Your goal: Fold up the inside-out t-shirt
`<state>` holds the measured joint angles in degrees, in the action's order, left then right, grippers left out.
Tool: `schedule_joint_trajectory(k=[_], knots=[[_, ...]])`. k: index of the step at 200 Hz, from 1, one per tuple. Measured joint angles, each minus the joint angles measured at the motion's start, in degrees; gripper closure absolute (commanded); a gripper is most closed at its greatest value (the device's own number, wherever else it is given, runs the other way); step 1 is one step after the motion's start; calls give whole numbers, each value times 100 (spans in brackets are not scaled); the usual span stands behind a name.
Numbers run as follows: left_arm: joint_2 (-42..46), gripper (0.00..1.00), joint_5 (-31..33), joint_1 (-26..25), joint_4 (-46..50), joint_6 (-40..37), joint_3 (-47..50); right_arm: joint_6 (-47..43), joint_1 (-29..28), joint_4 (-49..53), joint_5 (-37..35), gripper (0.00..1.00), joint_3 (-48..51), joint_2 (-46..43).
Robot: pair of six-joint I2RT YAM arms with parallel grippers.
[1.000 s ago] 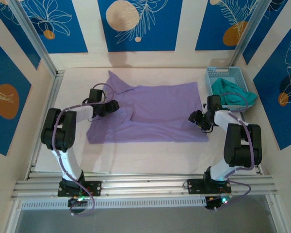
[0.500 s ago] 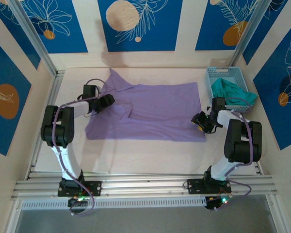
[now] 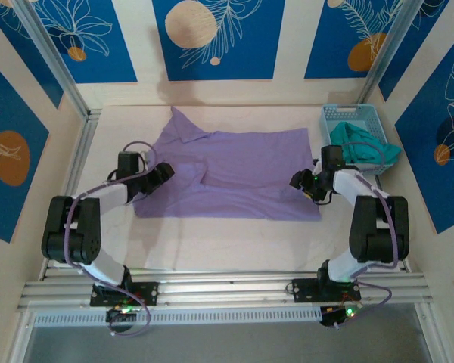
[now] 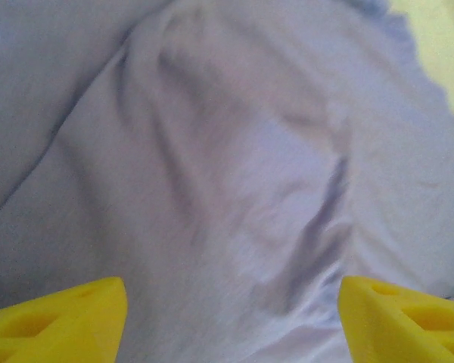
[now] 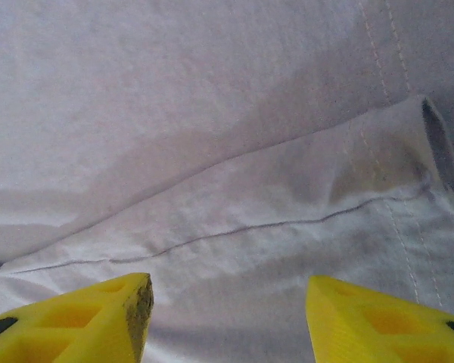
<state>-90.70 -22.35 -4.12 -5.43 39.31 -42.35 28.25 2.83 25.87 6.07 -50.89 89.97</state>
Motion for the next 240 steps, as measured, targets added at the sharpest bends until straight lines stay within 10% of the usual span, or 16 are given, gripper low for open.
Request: schedule_joint_trajectory(k=[89, 147, 193, 240], knots=[[1058, 27, -9, 63, 321, -76, 1237, 136, 507, 46, 1097, 40, 457, 273], [3036, 26, 142, 63, 1394, 90, 2297, 634, 863, 208, 1453, 41, 1749, -1060], [4452, 26, 564, 66, 2583, 260, 2461, 811, 267, 944, 527, 40, 1622, -2087], [2863, 27, 981, 74, 2065, -70, 802, 455, -511, 372, -796, 40, -111, -1346]])
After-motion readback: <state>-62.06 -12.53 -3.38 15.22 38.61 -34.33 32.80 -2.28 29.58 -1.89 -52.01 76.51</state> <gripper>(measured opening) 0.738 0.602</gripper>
